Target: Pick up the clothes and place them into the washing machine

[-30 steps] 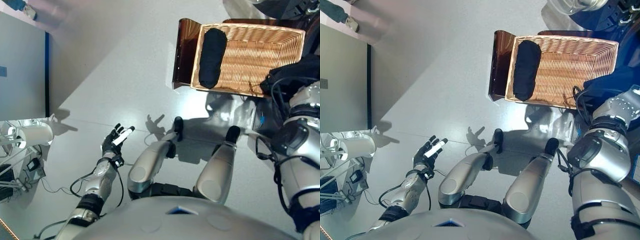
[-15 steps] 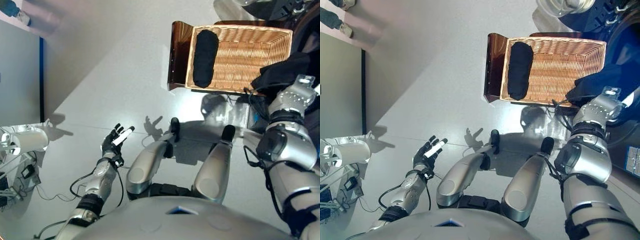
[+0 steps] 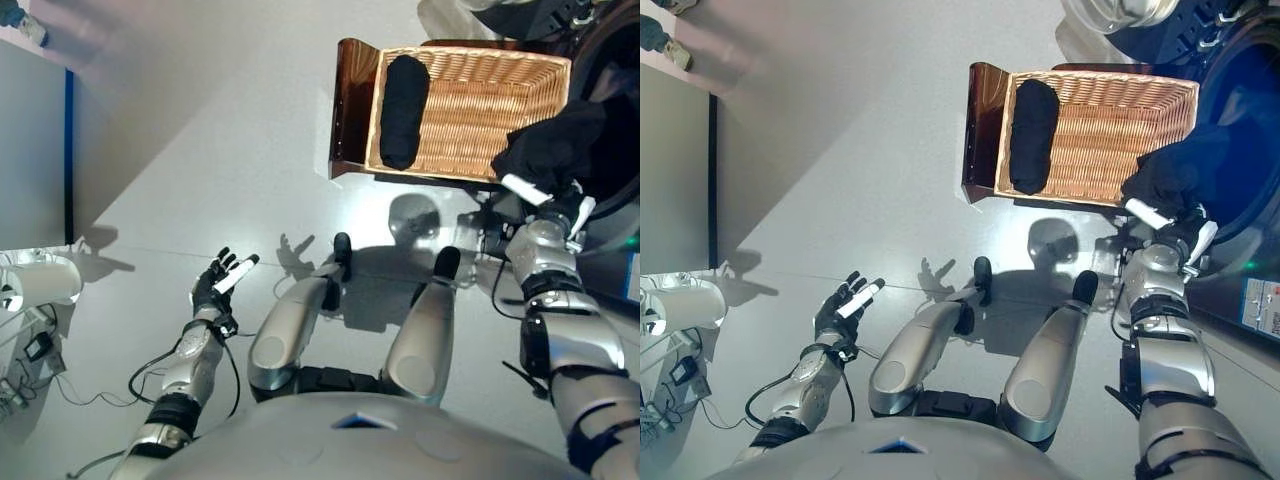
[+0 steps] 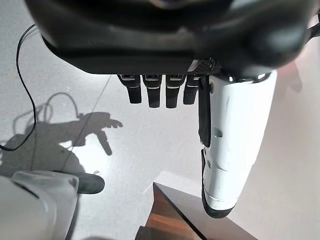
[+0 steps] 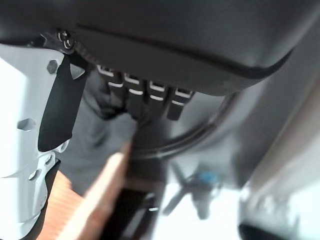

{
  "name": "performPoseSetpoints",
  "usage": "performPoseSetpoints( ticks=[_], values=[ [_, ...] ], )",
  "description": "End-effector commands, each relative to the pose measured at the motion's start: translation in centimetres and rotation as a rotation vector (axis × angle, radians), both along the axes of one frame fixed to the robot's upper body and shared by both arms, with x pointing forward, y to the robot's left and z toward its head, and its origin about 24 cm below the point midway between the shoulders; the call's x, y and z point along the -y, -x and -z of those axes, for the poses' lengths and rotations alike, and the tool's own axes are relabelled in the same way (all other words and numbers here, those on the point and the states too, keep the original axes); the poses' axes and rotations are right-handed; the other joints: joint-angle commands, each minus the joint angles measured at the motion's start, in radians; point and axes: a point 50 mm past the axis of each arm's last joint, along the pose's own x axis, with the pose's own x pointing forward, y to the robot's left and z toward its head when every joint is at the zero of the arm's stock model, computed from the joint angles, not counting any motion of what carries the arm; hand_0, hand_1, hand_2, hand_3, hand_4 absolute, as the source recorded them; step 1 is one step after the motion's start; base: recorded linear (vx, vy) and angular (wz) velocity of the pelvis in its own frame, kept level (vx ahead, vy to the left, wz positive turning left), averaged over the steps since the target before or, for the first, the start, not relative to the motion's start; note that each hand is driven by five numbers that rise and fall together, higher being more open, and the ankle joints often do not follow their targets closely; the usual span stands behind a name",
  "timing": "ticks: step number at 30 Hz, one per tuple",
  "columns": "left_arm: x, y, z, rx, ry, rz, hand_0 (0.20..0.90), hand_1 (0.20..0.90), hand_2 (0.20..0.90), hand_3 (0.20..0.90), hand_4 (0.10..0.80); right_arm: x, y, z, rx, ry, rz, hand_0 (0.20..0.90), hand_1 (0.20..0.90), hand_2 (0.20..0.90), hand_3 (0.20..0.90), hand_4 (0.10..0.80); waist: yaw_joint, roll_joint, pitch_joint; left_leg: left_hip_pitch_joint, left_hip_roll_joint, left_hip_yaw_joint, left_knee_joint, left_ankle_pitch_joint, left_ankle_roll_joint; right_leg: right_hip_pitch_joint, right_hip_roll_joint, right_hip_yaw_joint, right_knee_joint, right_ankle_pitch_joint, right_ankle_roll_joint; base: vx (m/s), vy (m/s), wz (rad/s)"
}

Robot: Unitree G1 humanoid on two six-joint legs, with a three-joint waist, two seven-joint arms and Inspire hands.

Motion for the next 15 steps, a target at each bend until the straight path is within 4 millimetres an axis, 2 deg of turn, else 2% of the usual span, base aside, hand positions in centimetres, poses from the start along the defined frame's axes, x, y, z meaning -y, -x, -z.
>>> performPoseSetpoints(
  ticks=[1, 2, 3, 4, 5, 6, 9, 15],
  values=[
    [-3.3, 1.6, -1.2, 0.065, -0.117, -0.032, 0.900, 0.900, 0.900, 0.900, 0.800, 7.3, 0.8, -11.8, -0.007, 0.695, 0.004, 0.900, 0.900, 0.900, 0.900, 0.800, -0.009, 0.009, -0.083, -0.030, 0.080, -0.042, 0.051, -0.050, -0.113, -0.032, 0.052, -0.015, 0.004, 0.031, -0.081, -0.011, 0.010, -0.07],
    [-3.3, 1.6, -1.2, 0.065, -0.116, -0.033, 0.900, 0.900, 0.900, 0.900, 0.800, 7.2, 0.8, -11.8, -0.007, 0.695, 0.004, 0.900, 0.900, 0.900, 0.900, 0.800, -0.010, 0.009, -0.083, -0.030, 0.080, -0.042, 0.051, -0.050, -0.113, -0.033, 0.052, -0.016, 0.004, 0.031, -0.081, -0.009, 0.021, -0.03],
    [-3.4, 1.4, -1.5, 0.084, -0.125, -0.019, 0.900, 0.900, 0.900, 0.900, 0.800, 7.4, 0.9, -11.9, -0.141, 0.862, -0.030, 0.900, 0.900, 0.900, 0.900, 0.800, -0.006, 0.013, -0.082, -0.029, 0.079, -0.043, 0.049, -0.050, -0.113, -0.031, 0.051, -0.014, 0.005, 0.030, -0.080, 0.000, 0.000, 0.00],
    [-3.4, 1.4, -1.5, 0.085, -0.125, -0.019, 0.900, 0.900, 0.900, 0.900, 0.800, 7.4, 0.9, -11.9, -0.141, 0.863, -0.030, 0.900, 0.900, 0.900, 0.900, 0.800, -0.007, 0.013, -0.082, -0.029, 0.079, -0.043, 0.049, -0.050, -0.113, -0.031, 0.051, -0.014, 0.005, 0.030, -0.080, 0.000, 0.000, 0.00],
    [-3.4, 1.3, -1.6, 0.094, -0.128, -0.007, 0.900, 0.900, 0.900, 0.900, 0.800, 7.1, 0.6, -11.9, -0.293, 1.039, -0.103, 0.900, 0.900, 0.900, 0.900, 0.800, -0.004, 0.014, -0.085, -0.030, 0.079, -0.045, 0.050, -0.050, -0.113, -0.031, 0.051, -0.014, 0.005, 0.030, -0.080, 0.000, 0.000, 0.00],
    [-3.4, 1.3, -1.6, 0.094, -0.127, -0.008, 0.900, 0.900, 0.900, 0.900, 0.800, 7.1, 0.5, -11.9, -0.293, 1.040, -0.104, 0.900, 0.900, 0.900, 0.900, 0.800, -0.006, 0.014, -0.085, -0.030, 0.078, -0.046, 0.050, -0.050, -0.113, -0.031, 0.051, -0.014, 0.005, 0.030, -0.080, 0.000, 0.000, 0.00],
    [-3.1, 0.8, -1.8, 0.112, -0.133, 0.023, 0.900, 0.900, 0.900, 0.900, 0.800, 6.4, -0.2, -11.8, -0.480, 1.251, -0.177, 0.900, 0.900, 0.900, 0.900, 0.800, -0.002, 0.011, -0.085, -0.031, 0.081, -0.046, 0.046, -0.048, -0.114, -0.032, 0.051, -0.014, 0.001, 0.033, -0.080, -0.012, -0.002, -0.02],
    [-2.6, 0.5, -1.7, 0.115, -0.126, 0.051, 0.900, 0.900, 0.900, 0.900, 0.800, 5.3, -1.4, -11.3, -0.629, 1.399, -0.275, 0.900, 0.900, 0.900, 0.900, 0.800, -0.003, 0.004, -0.084, -0.033, 0.083, -0.044, 0.044, -0.044, -0.115, -0.034, 0.053, -0.014, 0.000, 0.037, -0.080, 0.000, 0.000, 0.00]
  ],
)
